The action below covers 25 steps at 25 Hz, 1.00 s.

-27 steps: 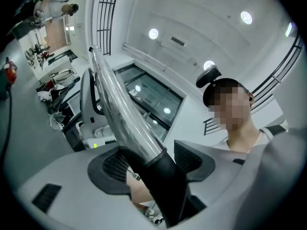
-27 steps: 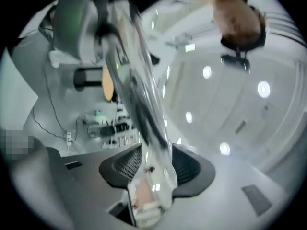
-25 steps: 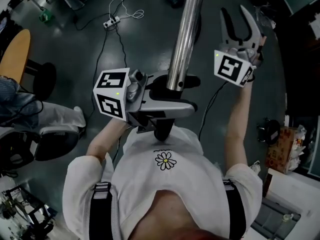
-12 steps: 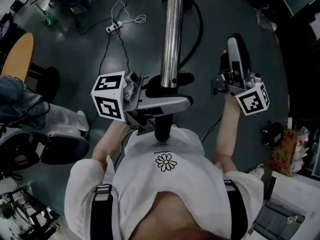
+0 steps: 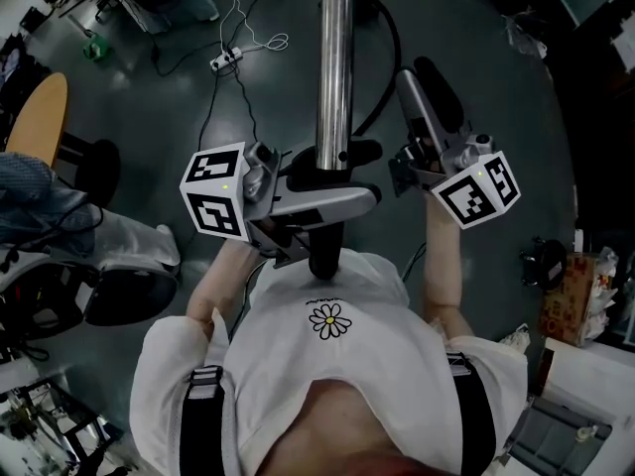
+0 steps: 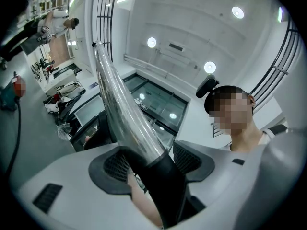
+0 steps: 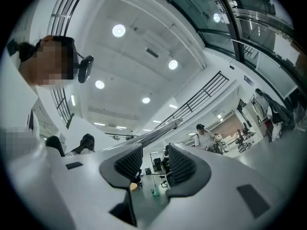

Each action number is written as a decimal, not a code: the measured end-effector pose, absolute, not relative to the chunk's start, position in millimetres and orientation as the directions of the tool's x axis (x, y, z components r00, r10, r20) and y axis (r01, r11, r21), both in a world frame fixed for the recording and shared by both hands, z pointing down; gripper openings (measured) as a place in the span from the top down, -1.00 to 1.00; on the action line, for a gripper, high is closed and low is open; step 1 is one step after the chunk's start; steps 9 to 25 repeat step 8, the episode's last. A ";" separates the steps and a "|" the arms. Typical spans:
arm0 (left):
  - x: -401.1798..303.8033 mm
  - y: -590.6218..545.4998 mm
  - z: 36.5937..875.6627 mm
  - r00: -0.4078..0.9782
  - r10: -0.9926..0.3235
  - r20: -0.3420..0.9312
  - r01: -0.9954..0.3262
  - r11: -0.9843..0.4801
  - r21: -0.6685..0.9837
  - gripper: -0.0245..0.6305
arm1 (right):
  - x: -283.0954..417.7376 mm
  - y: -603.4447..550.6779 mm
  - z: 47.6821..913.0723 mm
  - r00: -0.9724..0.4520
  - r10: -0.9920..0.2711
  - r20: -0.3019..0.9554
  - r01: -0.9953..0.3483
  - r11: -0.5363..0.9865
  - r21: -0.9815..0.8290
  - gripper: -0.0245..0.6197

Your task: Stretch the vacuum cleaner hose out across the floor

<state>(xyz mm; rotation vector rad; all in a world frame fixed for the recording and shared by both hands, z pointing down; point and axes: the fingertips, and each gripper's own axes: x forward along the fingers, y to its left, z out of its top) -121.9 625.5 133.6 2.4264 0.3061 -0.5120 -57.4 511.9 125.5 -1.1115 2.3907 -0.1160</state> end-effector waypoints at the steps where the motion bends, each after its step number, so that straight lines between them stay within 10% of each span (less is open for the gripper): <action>1: -121.2 625.0 133.6 0.897 0.091 -0.432 0.336 -0.774 0.536 0.09 | -59.3 510.6 125.9 -0.546 -0.740 -0.393 -0.704 0.659 -0.265 0.36; 25: -122.0 626.3 136.4 0.899 0.102 -0.426 0.342 -0.773 0.534 0.09 | -75.9 507.7 129.7 -0.561 -0.747 -0.357 -0.735 0.648 -0.201 0.36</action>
